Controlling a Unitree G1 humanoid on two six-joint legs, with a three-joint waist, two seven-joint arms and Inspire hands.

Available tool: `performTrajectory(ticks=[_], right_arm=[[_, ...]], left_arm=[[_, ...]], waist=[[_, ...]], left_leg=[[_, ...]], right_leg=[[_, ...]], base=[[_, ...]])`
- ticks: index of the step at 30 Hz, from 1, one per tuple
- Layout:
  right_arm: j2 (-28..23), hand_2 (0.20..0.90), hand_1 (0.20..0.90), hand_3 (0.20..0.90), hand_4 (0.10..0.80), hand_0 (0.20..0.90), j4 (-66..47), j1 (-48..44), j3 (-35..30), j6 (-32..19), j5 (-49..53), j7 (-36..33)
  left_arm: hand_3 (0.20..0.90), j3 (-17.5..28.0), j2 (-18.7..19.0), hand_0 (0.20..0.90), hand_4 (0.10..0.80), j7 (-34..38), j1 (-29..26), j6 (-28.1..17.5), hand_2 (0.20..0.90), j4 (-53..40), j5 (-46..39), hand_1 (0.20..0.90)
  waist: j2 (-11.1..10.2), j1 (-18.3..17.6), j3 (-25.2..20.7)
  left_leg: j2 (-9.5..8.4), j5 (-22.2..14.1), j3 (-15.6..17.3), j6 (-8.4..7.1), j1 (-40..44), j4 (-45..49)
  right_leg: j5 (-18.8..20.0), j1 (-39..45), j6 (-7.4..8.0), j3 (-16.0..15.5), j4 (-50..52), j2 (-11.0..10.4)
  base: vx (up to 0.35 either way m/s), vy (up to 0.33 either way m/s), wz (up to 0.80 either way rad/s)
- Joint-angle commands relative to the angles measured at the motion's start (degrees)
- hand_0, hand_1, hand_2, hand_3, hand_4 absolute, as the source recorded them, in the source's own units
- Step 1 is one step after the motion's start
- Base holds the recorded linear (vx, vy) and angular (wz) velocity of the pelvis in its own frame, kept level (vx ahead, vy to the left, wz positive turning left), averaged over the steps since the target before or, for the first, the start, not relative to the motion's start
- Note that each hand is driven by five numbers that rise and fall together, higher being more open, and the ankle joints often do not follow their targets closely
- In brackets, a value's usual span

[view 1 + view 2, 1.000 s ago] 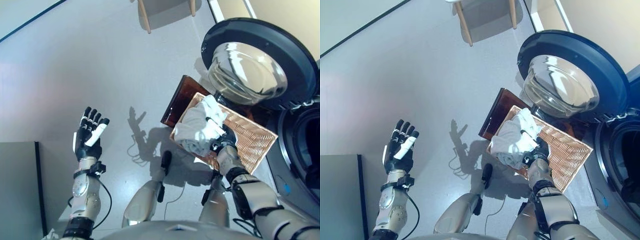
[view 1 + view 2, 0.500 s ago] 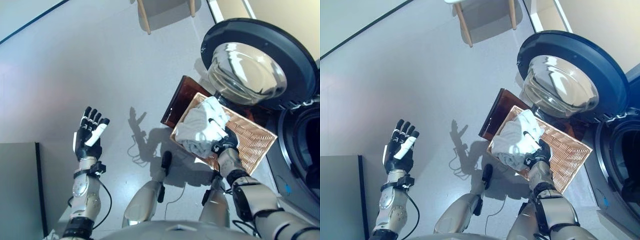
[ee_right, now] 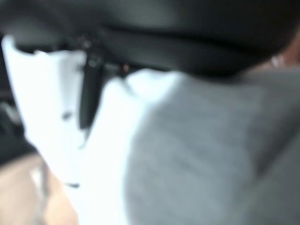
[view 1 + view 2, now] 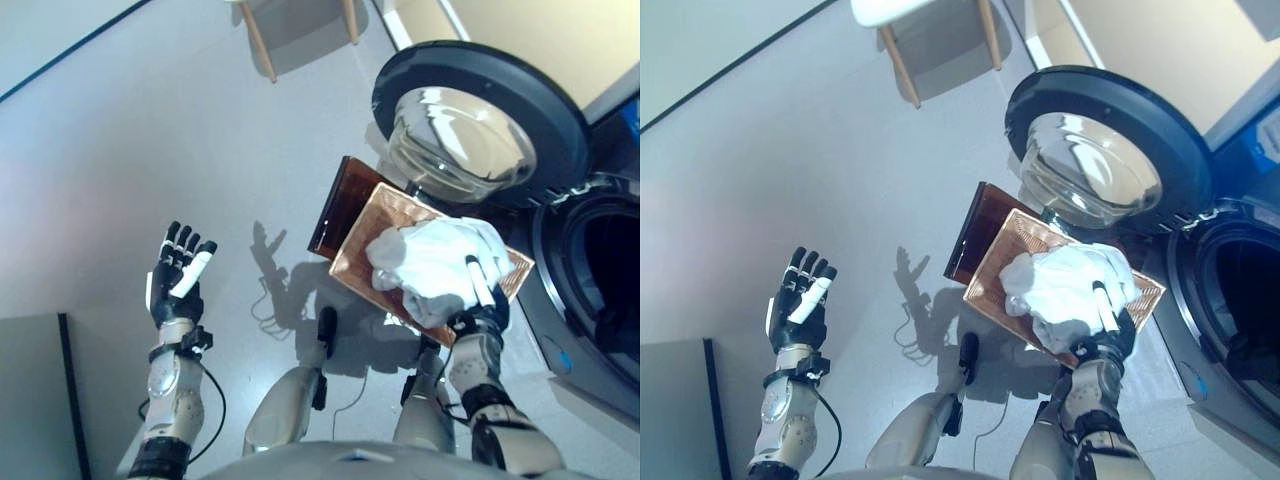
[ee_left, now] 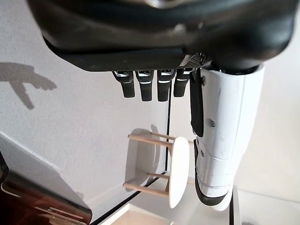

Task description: Pick up the clothes and place them into the washing machine

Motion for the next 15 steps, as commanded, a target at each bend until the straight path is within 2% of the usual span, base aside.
performTrajectory(ticks=[1, 10, 15], right_arm=[[-2.6, 0.2, 0.2, 0.2, 0.3, 0.2, -7.9, 1.9, -2.5, -7.1, -4.1, -1.6], [-0.6, 0.2, 0.2, 0.2, 0.3, 0.2, -9.8, 3.9, -10.8, -11.6, 7.3, 2.3], [-3.1, 0.2, 0.2, 0.2, 0.3, 0.2, -5.0, 1.0, -17.3, -14.2, 13.2, 0.8]], left_arm=[[0.9, 6.1, 1.6, 0.9, 0.8, 0.1, -0.8, -6.4, 0.9, -1.9, 1.2, 0.9], [0.9, 5.5, 0.7, 0.9, 0.8, -1.3, 0.4, -6.2, 0.9, -2.2, 0.2, 0.9], [0.9, 4.8, 0.7, 0.9, 0.8, -1.9, 1.1, -6.1, 0.9, -2.0, -1.5, 0.9]], waist=[[0.4, 0.4, -1.7], [1.4, -1.4, -2.0], [2.5, -1.6, -1.9]], left_leg=[[-1.32, -4.1, 0.0, -4.45, 1.8, -0.5], [-1.07, -4.1, 0.4, -4.63, 1.9, -0.5], [-1.29, -4.2, 0.6, -4.63, 1.3, -0.5]], right_leg=[[-6.3, 0.1, -1.19, 1.0, 6.3, -0.2], [-6.5, -0.2, -1.38, 1.7, 5.9, 0.4], [-6.5, -1.2, -1.35, 2.6, 5.7, 0.6]], base=[[-0.006, -0.011, -0.09], [-0.017, 0.001, -0.09], [-0.013, 0.021, -0.09]])
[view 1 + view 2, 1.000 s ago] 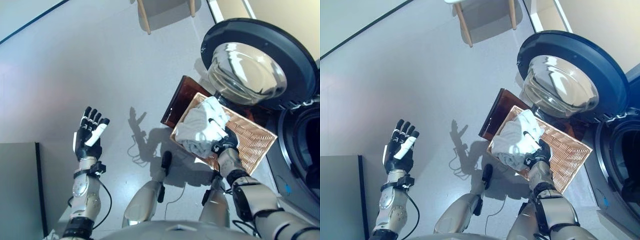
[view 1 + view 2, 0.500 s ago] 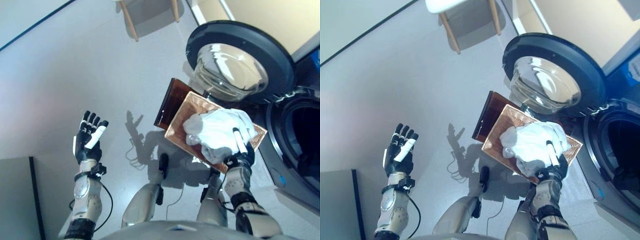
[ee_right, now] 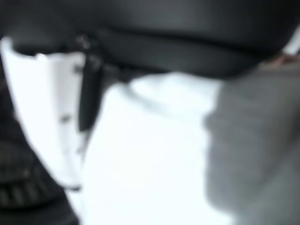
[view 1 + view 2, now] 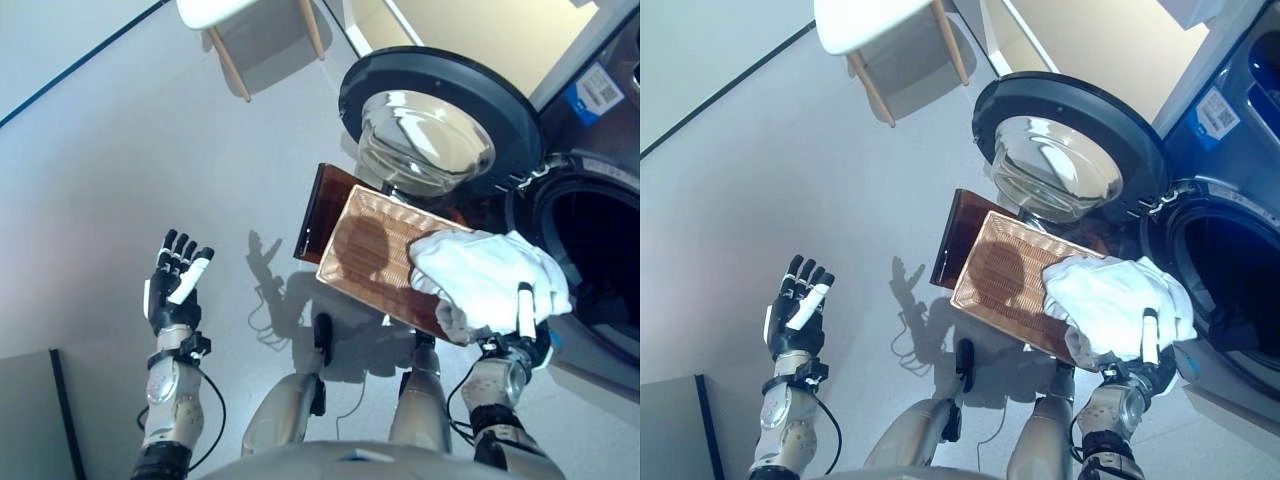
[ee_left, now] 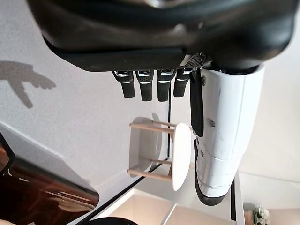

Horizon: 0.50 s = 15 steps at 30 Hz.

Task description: Pick up the clothes and place them into the washing machine

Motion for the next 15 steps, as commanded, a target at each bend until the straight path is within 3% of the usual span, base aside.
performTrajectory(ticks=[1, 2, 5, 9, 15], right_arm=[[-6.6, 0.2, 0.2, 0.2, 0.3, 0.2, -2.3, -2.9, -6.6, -9.8, 5.9, -0.3], [-6.6, 0.2, 0.2, 0.2, 0.3, 0.2, -2.3, -2.9, -6.6, -9.8, 5.9, -0.3], [-14.2, 0.2, 0.2, 0.2, 0.3, 0.2, 1.6, -10.9, -9.8, -10.9, 8.8, -3.7], [-19.5, 0.2, 0.2, 0.2, 0.3, 0.2, 3.1, -16.2, -10.8, -11.5, 10.0, -5.7], [-30.8, 0.2, 0.2, 0.2, 0.3, 0.2, 6.1, -23.7, -9.6, -10.8, 8.9, -8.8]], left_arm=[[0.9, 4.1, 1.1, 0.9, 0.8, -0.7, 0.5, -6.1, 0.9, -2.8, -2.2, 0.9], [0.9, 4.1, 1.1, 0.9, 0.8, -0.7, 0.5, -6.1, 0.9, -2.8, -2.2, 0.9], [0.9, 1.9, 2.2, 0.9, 0.8, -1.3, 1.1, -6.1, 0.9, -3.8, -2.6, 0.9], [0.9, 0.4, 2.9, 0.9, 0.8, -1.5, 1.2, -6.1, 0.9, -4.5, -2.9, 0.9], [0.9, -2.2, 4.3, 0.9, 0.8, -2.5, 1.5, -5.8, 0.9, -5.9, -3.4, 0.9]], waist=[[2.8, 0.5, -1.7], [2.8, 0.5, -1.7], [4.3, 1.4, -1.6], [5.2, 2.1, -1.9], [7.1, 3.3, -2.3]], left_leg=[[-1.23, -3.2, -1.7, -4.75, -0.1, -0.5], [-1.23, -3.2, -1.7, -4.75, -0.1, -0.5], [-1.52, -3.4, -1.8, -4.88, -0.7, -0.5], [-1.84, -3.2, -1.7, -5.09, -1.4, -0.5], [-2.33, -3.1, -1.7, -5.67, -2.5, -0.5]], right_leg=[[-6.4, -1.4, -1.29, 0.6, 6.2, 0.5], [-6.4, -1.4, -1.29, 0.6, 6.2, 0.5], [-6.8, -2.4, -1.36, 1.2, 6.6, 0.3], [-6.7, -3.1, -1.43, 1.6, 6.7, 0.0], [-6.9, -4.6, -1.51, 2.1, 7.3, -0.5]], base=[[-0.016, 0.013, -0.04], [-0.043, 0.022, -0.05], [-0.002, 0.019, -0.02], [0.008, 0.003, 0.0], [0.014, 0.001, 0.03]])
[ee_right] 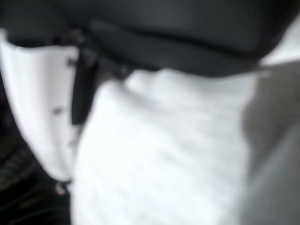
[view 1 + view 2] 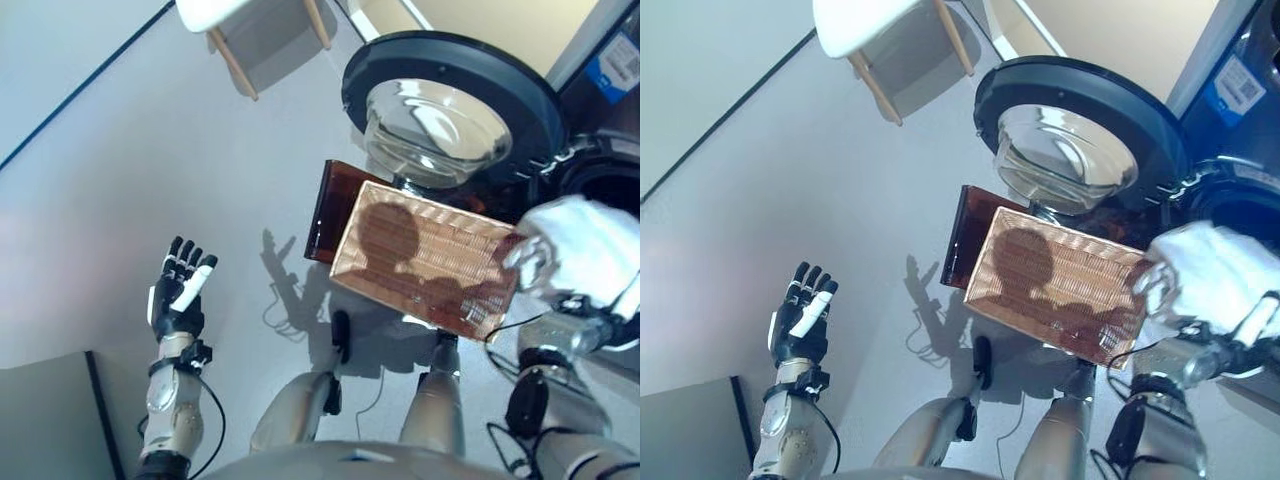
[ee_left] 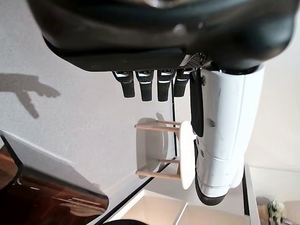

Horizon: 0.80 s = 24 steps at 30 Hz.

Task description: Pick up the clothes and place them into the washing machine

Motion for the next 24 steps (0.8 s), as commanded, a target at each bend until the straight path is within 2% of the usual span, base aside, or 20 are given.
performTrajectory(ticks=[1, 8, 12, 18, 24], right_arm=[[-13.3, 0.2, 0.2, 0.2, 0.3, 0.2, -2.1, -4.9, 1.0, -6.7, -2.0, -0.3], [-26.7, 0.2, 0.2, 0.2, 0.3, 0.2, 2.6, -15.1, 6.7, -4.9, -6.4, -5.6], [-31.1, 0.2, 0.2, 0.2, 0.3, 0.2, 3.4, -16.9, 7.7, -4.7, -9.7, -9.7], [-33.5, 0.2, 0.2, 0.2, 0.3, 0.2, 1.5, -14.4, 4.3, -6.4, -11.2, -13.6], [-34.6, 0.2, 0.2, 0.2, 0.3, 0.2, 2.6, -11.4, 1.3, -6.0, -12.6, -16.0]], left_arm=[[0.9, 0.3, 3.8, 0.9, 0.8, -0.6, -0.7, -5.7, 0.9, -5.6, -1.0, 0.9], [0.9, -2.7, 5.0, 0.9, 0.8, -0.8, -1.2, -6.0, 0.9, -8.7, -1.3, 0.9], [0.9, -2.7, 5.3, 0.9, 0.8, -0.1, -0.9, -6.2, 0.9, -9.0, -1.2, 0.9], [0.9, -1.4, 5.2, 0.9, 0.8, 1.4, -0.7, -6.5, 0.9, -8.9, -1.0, 0.9], [0.9, -0.1, 5.3, 0.9, 0.8, 2.0, -0.9, -6.9, 0.9, -8.6, -0.8, 0.9]], waist=[[2.1, 1.3, -1.4], [3.9, 2.5, -1.3], [4.4, 2.2, -1.0], [5.0, 1.0, -0.7], [5.9, 0.0, -0.6]], left_leg=[[-1.17, -2.3, -2.5, -6.44, -0.8, -0.5], [-1.3, -1.7, -2.9, -7.54, -2.9, -0.5], [-1.24, -2.0, -3.1, -8.08, -3.5, -0.5], [-1.44, -2.0, -3.2, -8.3, -4.3, -0.5], [-1.83, -1.9, -2.7, -8.12, -4.6, -0.5]], right_leg=[[-7.9, -2.9, -2.36, 0.5, 9.3, 0.3], [-8.5, -5.7, -2.61, 1.2, 10.7, 0.3], [-9.6, -7.1, -2.81, 1.4, 12.6, 0.5], [-10.4, -8.9, -3.07, 2.4, 14.6, 0.9], [-10.0, -10.3, -3.01, 3.3, 15.3, 0.8]], base=[[0.015, -0.019, 0.06], [-0.009, -0.023, 0.06], [0.024, -0.036, 0.05], [0.027, -0.002, 0.0], [0.022, 0.028, -0.09]])
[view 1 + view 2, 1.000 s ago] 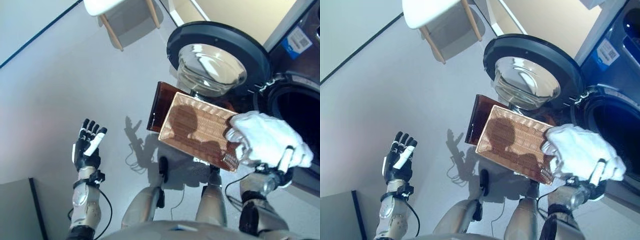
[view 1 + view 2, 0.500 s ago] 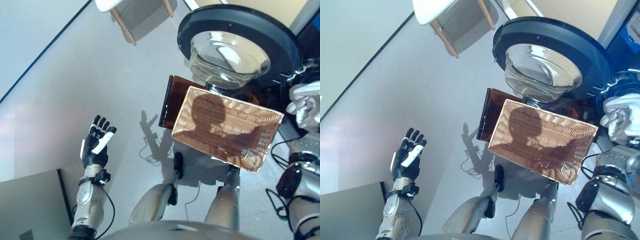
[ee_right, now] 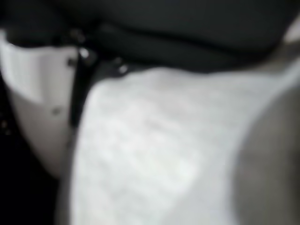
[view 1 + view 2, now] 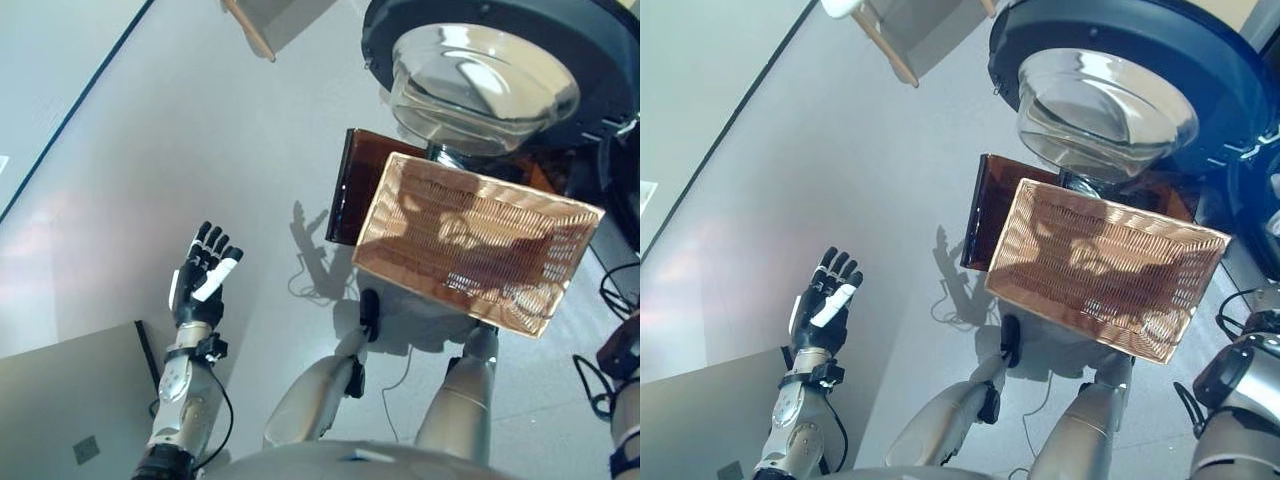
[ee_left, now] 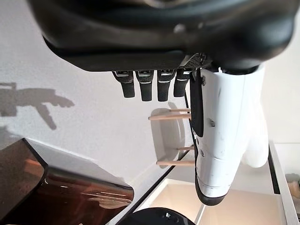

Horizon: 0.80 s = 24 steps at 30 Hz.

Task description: Pick up the clothes and place them into the washing machine

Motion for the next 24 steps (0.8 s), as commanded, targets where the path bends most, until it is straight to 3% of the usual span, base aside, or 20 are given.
performTrajectory(ticks=[1, 11, 17, 24], right_arm=[[-14.6, 0.2, 0.2, 0.2, 0.3, 0.2, -4.4, 3.2, 3.1, -6.3, -5.7, -1.1], [-21.3, 0.2, 0.2, 0.2, 0.3, 0.2, -2.5, 4.6, 1.6, -5.4, -7.4, -2.2], [-27.2, 0.2, 0.2, 0.2, 0.3, 0.2, -1.7, 0.0, 6.1, -4.1, -8.1, -0.7], [-26.6, 0.2, 0.2, 0.2, 0.3, 0.2, -1.6, -3.5, 10.1, -4.4, -8.7, -0.3]], left_arm=[[0.9, 6.1, 3.1, 0.9, 0.8, 1.3, 0.4, -6.5, 0.9, -5.4, -0.7, 0.9], [0.9, 7.6, 4.1, 0.9, 0.8, 1.2, 1.3, -7.1, 0.9, -5.8, 0.1, 0.9], [0.9, 8.7, 5.7, 0.9, 0.8, 0.7, 1.6, -7.0, 0.9, -4.2, -0.6, 0.9], [0.9, 7.9, 5.2, 0.9, 0.8, 0.0, 1.7, -7.1, 0.9, -3.7, -1.3, 0.9]], waist=[[1.8, -1.9, -3.0], [2.6, -2.9, -3.6], [2.1, -2.6, -4.2], [2.0, -2.6, -4.7]], left_leg=[[-0.04, -2.4, -1.1, -8.11, -0.3, -0.5], [-0.08, -2.0, -0.6, -8.09, -0.6, -0.5], [0.29, -1.9, 0.0, -8.55, -0.1, -0.5], [1.12, -2.2, 0.1, -8.48, 0.5, -0.5]], right_leg=[[-8.2, -2.6, -4.23, 1.0, 9.9, 2.5], [-7.6, -3.7, -4.16, 1.8, 10.4, 2.4], [-7.8, -3.3, -4.23, 1.8, 10.8, 2.5], [-8.5, -2.5, -4.27, 1.6, 10.6, 3.2]], base=[[0.015, 0.027, -0.08], [0.002, 0.017, -0.04], [-0.002, -0.001, -0.05], [-0.004, -0.021, -0.03]])
